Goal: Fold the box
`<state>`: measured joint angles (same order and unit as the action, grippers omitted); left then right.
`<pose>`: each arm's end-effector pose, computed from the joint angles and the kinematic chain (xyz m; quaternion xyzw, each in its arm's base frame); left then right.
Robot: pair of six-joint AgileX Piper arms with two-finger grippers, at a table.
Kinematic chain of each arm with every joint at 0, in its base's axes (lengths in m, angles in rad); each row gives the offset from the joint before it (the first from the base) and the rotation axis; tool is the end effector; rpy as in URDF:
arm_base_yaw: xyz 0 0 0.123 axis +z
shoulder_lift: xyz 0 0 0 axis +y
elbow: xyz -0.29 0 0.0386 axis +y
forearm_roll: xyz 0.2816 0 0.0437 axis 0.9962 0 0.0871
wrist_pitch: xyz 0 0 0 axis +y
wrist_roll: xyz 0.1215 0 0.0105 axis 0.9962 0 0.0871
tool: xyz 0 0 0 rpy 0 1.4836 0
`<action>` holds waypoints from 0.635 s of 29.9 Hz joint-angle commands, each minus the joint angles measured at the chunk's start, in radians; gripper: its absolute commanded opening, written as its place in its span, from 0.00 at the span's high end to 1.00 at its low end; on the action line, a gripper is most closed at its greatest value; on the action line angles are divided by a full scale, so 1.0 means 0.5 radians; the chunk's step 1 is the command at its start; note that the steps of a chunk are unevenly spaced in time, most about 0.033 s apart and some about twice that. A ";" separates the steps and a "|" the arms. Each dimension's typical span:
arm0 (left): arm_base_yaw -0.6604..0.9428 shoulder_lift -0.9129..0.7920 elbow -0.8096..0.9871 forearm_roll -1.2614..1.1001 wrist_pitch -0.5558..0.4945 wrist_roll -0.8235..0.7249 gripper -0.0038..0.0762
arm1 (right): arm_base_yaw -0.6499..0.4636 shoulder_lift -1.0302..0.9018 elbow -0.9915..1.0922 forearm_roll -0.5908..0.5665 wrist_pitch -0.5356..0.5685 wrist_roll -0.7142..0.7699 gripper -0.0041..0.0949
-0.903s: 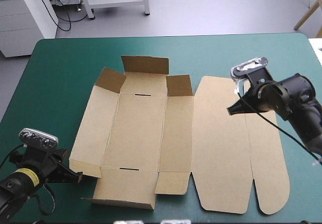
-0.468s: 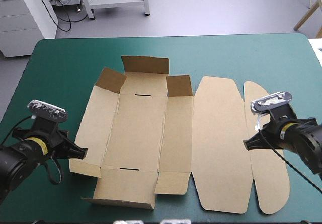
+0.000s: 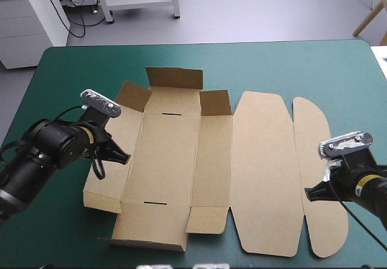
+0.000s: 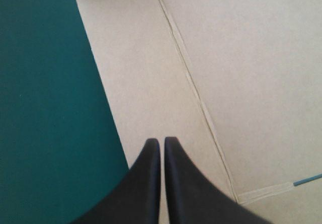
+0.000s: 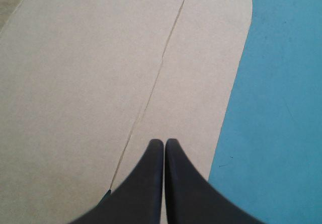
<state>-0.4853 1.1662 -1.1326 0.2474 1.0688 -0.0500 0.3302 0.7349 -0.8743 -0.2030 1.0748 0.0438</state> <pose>0.2495 -0.1020 0.3386 0.2329 0.9259 0.0440 0.2943 0.1618 0.0326 0.3391 -0.1463 0.9192 -0.0333 0.3642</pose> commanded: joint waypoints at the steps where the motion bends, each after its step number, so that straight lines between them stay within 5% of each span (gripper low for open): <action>1: 0.069 0.082 -0.167 -0.099 -0.080 0.100 0.93 | -0.009 -0.013 -0.045 -0.097 -0.039 0.000 0.97; 19: 1.256 0.282 -0.303 -0.951 0.148 0.646 0.93 | -0.009 -0.022 -0.027 -0.222 -0.066 -0.047 0.98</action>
<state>0.0626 1.3352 -1.2494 -0.1765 1.1450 0.2638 0.3302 0.7255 -0.8625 -0.2789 1.0980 0.0323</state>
